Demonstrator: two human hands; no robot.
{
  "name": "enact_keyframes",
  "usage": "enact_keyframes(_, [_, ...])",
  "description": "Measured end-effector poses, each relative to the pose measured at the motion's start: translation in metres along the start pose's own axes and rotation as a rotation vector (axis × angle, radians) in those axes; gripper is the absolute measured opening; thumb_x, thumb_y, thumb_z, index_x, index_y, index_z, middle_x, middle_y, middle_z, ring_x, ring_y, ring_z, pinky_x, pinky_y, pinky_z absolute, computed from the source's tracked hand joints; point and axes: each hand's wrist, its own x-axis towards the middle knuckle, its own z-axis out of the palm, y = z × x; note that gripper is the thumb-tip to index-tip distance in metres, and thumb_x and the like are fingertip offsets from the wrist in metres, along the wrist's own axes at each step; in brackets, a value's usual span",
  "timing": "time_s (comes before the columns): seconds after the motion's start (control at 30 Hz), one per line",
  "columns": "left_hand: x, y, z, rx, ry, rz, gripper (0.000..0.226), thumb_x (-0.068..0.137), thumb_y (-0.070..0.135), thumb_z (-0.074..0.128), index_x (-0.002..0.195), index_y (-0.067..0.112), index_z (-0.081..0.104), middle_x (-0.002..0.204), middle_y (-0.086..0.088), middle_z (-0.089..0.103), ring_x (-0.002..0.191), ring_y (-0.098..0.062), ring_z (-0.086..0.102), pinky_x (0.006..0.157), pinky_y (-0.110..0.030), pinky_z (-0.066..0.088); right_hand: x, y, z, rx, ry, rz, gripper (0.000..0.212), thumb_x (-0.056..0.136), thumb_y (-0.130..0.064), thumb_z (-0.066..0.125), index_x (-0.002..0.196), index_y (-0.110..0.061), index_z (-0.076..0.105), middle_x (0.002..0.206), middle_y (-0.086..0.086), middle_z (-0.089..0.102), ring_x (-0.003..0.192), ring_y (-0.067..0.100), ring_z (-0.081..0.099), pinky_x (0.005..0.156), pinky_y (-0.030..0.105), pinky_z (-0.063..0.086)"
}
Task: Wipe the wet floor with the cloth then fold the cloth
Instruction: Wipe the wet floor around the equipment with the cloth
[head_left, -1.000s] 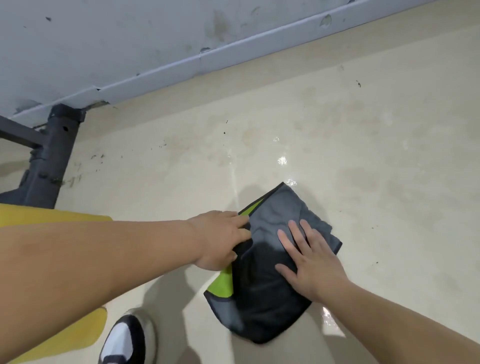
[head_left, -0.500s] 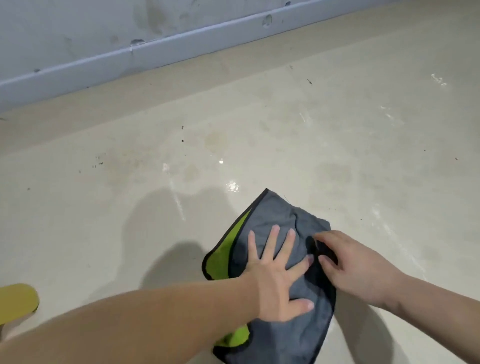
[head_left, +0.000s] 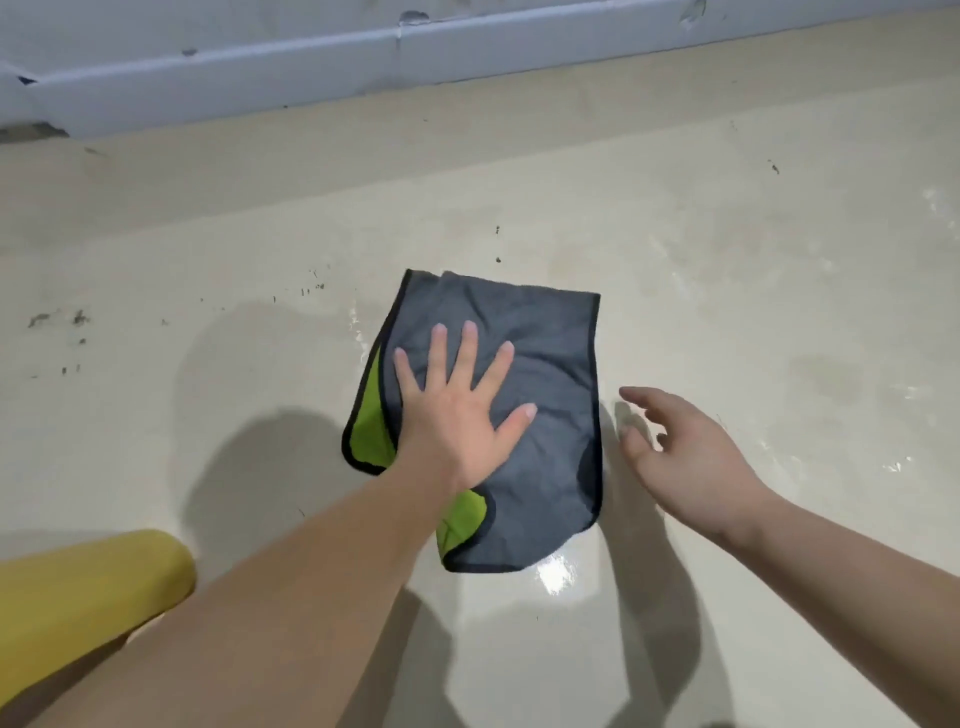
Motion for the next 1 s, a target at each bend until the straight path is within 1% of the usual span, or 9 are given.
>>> enact_keyframes(0.13, [-0.051, 0.038, 0.015, -0.013, -0.004, 0.003, 0.078, 0.101, 0.069, 0.004, 0.164, 0.028, -0.017, 0.171, -0.014, -0.025, 0.154, -0.046, -0.028, 0.116, -0.076, -0.009, -0.002, -0.017, 0.029, -0.046, 0.026, -0.136, 0.054, 0.096, -0.014, 0.056, 0.148, -0.018, 0.045, 0.151, -0.004, 0.044, 0.138, 0.011, 0.041, 0.11, 0.015, 0.025])
enact_keyframes(0.3, [-0.081, 0.035, 0.023, -0.147, 0.001, 0.284, 0.069, 0.102, 0.058, 0.017, 0.166, 0.034, 0.016, 0.176, -0.005, -0.008, 0.159, -0.036, -0.019, 0.121, -0.071, -0.003, -0.018, -0.022, 0.066, -0.055, -0.028, -0.13, 0.074, 0.09, -0.005, 0.049, 0.158, -0.022, 0.026, 0.167, -0.003, 0.017, 0.154, 0.007, 0.012, 0.115, 0.013, 0.011])
enact_keyframes(0.37, [-0.074, 0.005, 0.02, -0.215, 0.072, 0.337, 0.058, 0.106, 0.054, 0.024, 0.162, 0.04, 0.03, 0.176, -0.002, 0.007, 0.162, -0.03, -0.003, 0.125, -0.065, 0.001, -0.03, -0.022, 0.087, -0.078, -0.056, -0.057, 0.075, 0.095, -0.019, 0.045, 0.161, -0.03, 0.012, 0.17, -0.001, 0.001, 0.156, 0.013, -0.001, 0.121, 0.024, 0.008])
enact_keyframes(0.53, [-0.065, -0.043, 0.019, -0.058, 0.083, 0.343, 0.06, 0.107, 0.048, 0.029, 0.165, 0.032, 0.025, 0.175, -0.01, 0.015, 0.161, -0.035, 0.007, 0.126, -0.063, 0.003, -0.011, -0.024, 0.117, -0.473, -0.17, -0.05, 0.08, 0.079, -0.08, -0.002, 0.149, -0.051, -0.028, 0.155, -0.003, -0.048, 0.145, 0.029, -0.04, 0.12, 0.049, -0.018])
enact_keyframes(0.63, [-0.051, -0.042, -0.001, -0.068, 0.119, 0.146, 0.065, 0.102, 0.038, 0.033, 0.16, 0.011, 0.037, 0.166, -0.019, 0.036, 0.156, -0.039, 0.027, 0.125, -0.063, 0.019, 0.04, -0.045, 0.11, -0.538, -0.227, -0.035, 0.083, 0.084, -0.085, 0.015, 0.142, -0.054, -0.035, 0.149, -0.001, -0.054, 0.142, 0.032, -0.044, 0.118, 0.054, -0.021])
enact_keyframes(0.7, [-0.047, -0.035, -0.012, -0.121, 0.117, 0.086, 0.07, 0.094, 0.035, 0.045, 0.16, 0.011, 0.037, 0.168, -0.02, 0.03, 0.157, -0.043, 0.021, 0.126, -0.062, 0.016, 0.063, -0.06, 0.107, -0.567, -0.302, -0.033, 0.086, 0.088, -0.081, 0.028, 0.139, -0.056, -0.037, 0.146, -0.001, -0.056, 0.141, 0.033, -0.044, 0.117, 0.055, -0.022])
enact_keyframes(0.8, [-0.043, -0.011, -0.015, -0.183, 0.042, 0.121, 0.083, 0.091, 0.03, 0.049, 0.166, 0.017, 0.016, 0.175, -0.015, 0.003, 0.16, -0.04, -0.007, 0.128, -0.058, -0.003, 0.079, -0.067, 0.083, -0.394, -0.354, -0.089, 0.09, 0.09, -0.048, 0.06, 0.149, -0.061, -0.007, 0.158, -0.013, -0.033, 0.15, 0.026, -0.03, 0.122, 0.046, -0.014])
enact_keyframes(0.9, [-0.033, 0.013, -0.011, -0.23, -0.077, 0.083, 0.082, 0.1, 0.044, 0.038, 0.167, 0.027, -0.005, 0.17, -0.015, -0.028, 0.152, -0.041, -0.036, 0.122, -0.062, -0.018, 0.079, -0.069, 0.039, 0.011, -0.152, -0.033, 0.073, 0.086, -0.003, 0.051, 0.148, -0.04, 0.043, 0.161, -0.005, 0.037, 0.149, 0.023, 0.032, 0.123, 0.038, 0.023])
enact_keyframes(1.0, [-0.02, 0.014, -0.005, -0.142, -0.08, 0.077, 0.084, 0.097, 0.075, 0.02, 0.165, 0.036, -0.011, 0.164, -0.015, -0.039, 0.146, -0.043, -0.044, 0.115, -0.068, -0.025, 0.064, -0.072, 0.023, 0.053, 0.068, 0.007, 0.056, 0.089, -0.006, 0.049, 0.141, -0.028, 0.053, 0.137, -0.005, 0.059, 0.126, 0.021, 0.057, 0.109, 0.036, 0.043])
